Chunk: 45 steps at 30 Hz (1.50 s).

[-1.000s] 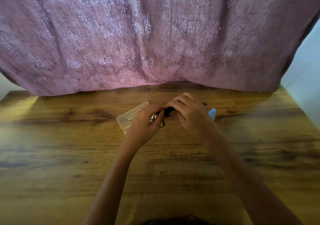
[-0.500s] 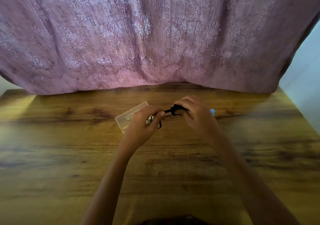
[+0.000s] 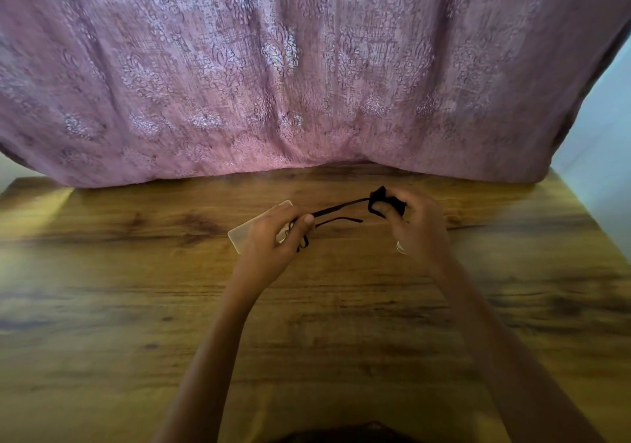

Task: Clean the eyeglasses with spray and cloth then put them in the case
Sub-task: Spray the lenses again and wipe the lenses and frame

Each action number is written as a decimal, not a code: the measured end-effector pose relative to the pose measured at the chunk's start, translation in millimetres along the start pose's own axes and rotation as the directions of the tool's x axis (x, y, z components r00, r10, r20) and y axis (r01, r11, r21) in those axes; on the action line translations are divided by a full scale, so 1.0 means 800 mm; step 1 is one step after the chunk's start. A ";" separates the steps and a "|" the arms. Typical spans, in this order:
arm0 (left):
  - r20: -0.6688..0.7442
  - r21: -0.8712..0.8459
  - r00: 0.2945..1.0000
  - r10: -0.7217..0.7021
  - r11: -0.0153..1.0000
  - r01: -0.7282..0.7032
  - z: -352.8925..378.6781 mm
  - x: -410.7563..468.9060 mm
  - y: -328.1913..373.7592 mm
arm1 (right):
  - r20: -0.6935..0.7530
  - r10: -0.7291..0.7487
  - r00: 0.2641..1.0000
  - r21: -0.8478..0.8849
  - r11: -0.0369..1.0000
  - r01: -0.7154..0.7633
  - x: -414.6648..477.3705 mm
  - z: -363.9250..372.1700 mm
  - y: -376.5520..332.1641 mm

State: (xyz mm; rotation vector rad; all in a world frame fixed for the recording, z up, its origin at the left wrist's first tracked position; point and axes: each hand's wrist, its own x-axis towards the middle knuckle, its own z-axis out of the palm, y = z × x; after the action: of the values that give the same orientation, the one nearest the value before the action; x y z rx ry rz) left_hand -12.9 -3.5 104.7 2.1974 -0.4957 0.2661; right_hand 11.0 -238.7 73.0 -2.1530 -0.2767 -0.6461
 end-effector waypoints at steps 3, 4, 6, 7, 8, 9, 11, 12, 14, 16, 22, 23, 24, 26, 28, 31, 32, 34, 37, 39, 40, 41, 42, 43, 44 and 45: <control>0.000 -0.012 1.000 -0.020 1.000 0.020 0.001 0.001 -0.001 | -0.030 0.034 0.999 0.035 0.999 -0.033 -0.005 0.002 0.002; -0.005 -0.012 0.999 -0.031 0.999 0.031 0.002 0.002 -0.001 | -0.035 0.047 0.998 0.045 0.998 -0.046 -0.007 0.001 0.003; -0.020 -0.015 0.998 -0.062 0.998 0.062 0.003 0.003 -0.002 | -0.045 0.103 0.994 0.055 0.993 -0.100 -0.009 0.000 0.006; -0.032 -0.023 0.996 -0.081 0.996 0.080 0.003 0.003 -0.004 | -0.063 0.158 0.986 0.072 0.986 -0.153 -0.010 0.000 0.009; -0.044 -0.042 0.993 -0.109 0.993 0.107 0.004 0.003 -0.005 | -0.092 0.241 0.966 0.118 0.966 -0.230 -0.011 -0.001 0.010; -0.057 -0.070 0.987 -0.151 0.987 0.147 0.004 0.004 -0.006 | -0.129 0.346 0.929 0.204 0.926 -0.317 -0.012 -0.001 0.012; -0.080 -0.131 0.963 -0.258 0.960 0.247 0.004 0.006 -0.007 | -0.163 0.519 0.839 0.397 0.813 -0.426 -0.013 -0.004 0.013; -0.086 -0.155 0.951 -0.298 0.947 0.282 0.005 0.008 -0.007 | -0.149 0.551 0.821 0.447 0.778 -0.441 -0.013 -0.005 0.011; -0.092 -0.206 0.931 -0.353 0.922 0.329 0.009 0.012 -0.007 | -0.060 0.546 0.836 0.471 0.754 -0.458 -0.015 -0.003 0.001; -0.106 -0.257 0.906 -0.410 0.891 0.373 0.015 0.017 -0.004 | 0.063 0.505 0.861 0.463 0.749 -0.473 -0.021 0.007 -0.018; -0.156 -0.320 0.856 -0.493 0.845 0.428 0.030 0.030 0.002 | 0.158 0.319 0.935 0.412 0.839 -0.356 -0.033 0.044 -0.057; -0.158 -0.319 0.853 -0.497 0.843 0.433 0.031 0.032 0.001 | 0.164 0.299 0.940 0.421 0.840 -0.341 -0.034 0.047 -0.059; -0.156 -0.322 0.851 -0.502 0.840 0.437 0.032 0.034 0.000 | 0.166 0.290 0.943 0.429 0.840 -0.334 -0.035 0.049 -0.060; -0.127 -0.361 0.846 -0.518 0.819 0.447 0.034 0.036 0.001 | 0.174 0.283 0.943 0.438 0.835 -0.332 -0.035 0.051 -0.061; -0.100 -0.394 0.842 -0.529 0.799 0.455 0.037 0.037 0.002 | 0.188 0.291 0.938 0.447 0.825 -0.345 -0.035 0.052 -0.061; -0.069 -0.385 0.855 -0.515 0.804 0.453 0.039 0.038 0.003 | 0.181 0.328 0.927 0.437 0.818 -0.375 -0.031 0.049 -0.061; -0.053 -0.374 0.856 -0.514 0.805 0.460 0.039 0.038 0.002 | 0.189 0.356 0.915 0.452 0.796 -0.403 -0.029 0.047 -0.061; -0.001 -0.362 0.864 -0.503 0.806 0.469 0.038 0.035 -0.003 | 0.201 0.444 0.873 0.501 0.720 -0.481 -0.023 0.041 -0.058; 0.103 -0.407 0.882 -0.460 0.790 0.459 0.031 0.025 -0.007 | 0.220 0.578 0.786 0.615 0.543 -0.571 -0.011 0.030 -0.051; 0.148 -0.389 0.908 -0.391 0.822 0.417 0.025 0.020 -0.010 | 0.280 0.635 0.720 0.704 0.373 -0.604 -0.001 0.022 -0.050; 0.171 -0.359 0.924 -0.343 0.851 0.383 0.022 0.018 -0.011 | 0.317 0.647 0.694 0.742 0.286 -0.606 0.003 0.019 -0.049; 0.194 -0.338 0.935 -0.298 0.874 0.349 0.020 0.016 -0.013 | 0.348 0.654 0.671 0.769 0.210 -0.603 0.008 0.016 -0.048; 0.214 -0.336 0.941 -0.262 0.885 0.323 0.018 0.015 -0.014 | 0.370 0.663 0.651 0.787 0.148 -0.599 0.013 0.013 -0.047; 0.229 -0.346 0.946 -0.231 0.888 0.301 0.015 0.013 -0.016 | 0.386 0.672 0.632 0.800 0.098 -0.592 0.017 0.011 -0.046; 0.235 -0.355 0.951 -0.202 0.893 0.277 0.014 0.014 -0.017 | 0.397 0.680 0.616 0.809 0.058 -0.585 0.020 0.010 -0.044; 0.236 -0.352 0.957 -0.168 0.903 0.246 0.013 0.014 -0.019 | 0.404 0.688 0.602 0.815 0.027 -0.578 0.023 0.009 -0.043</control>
State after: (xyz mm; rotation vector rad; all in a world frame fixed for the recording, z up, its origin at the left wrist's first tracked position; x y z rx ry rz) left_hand 4.1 -5.8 91.9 1.8822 -0.3792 -0.1607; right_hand 14.6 -212.2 102.3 -0.8780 0.3841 0.0394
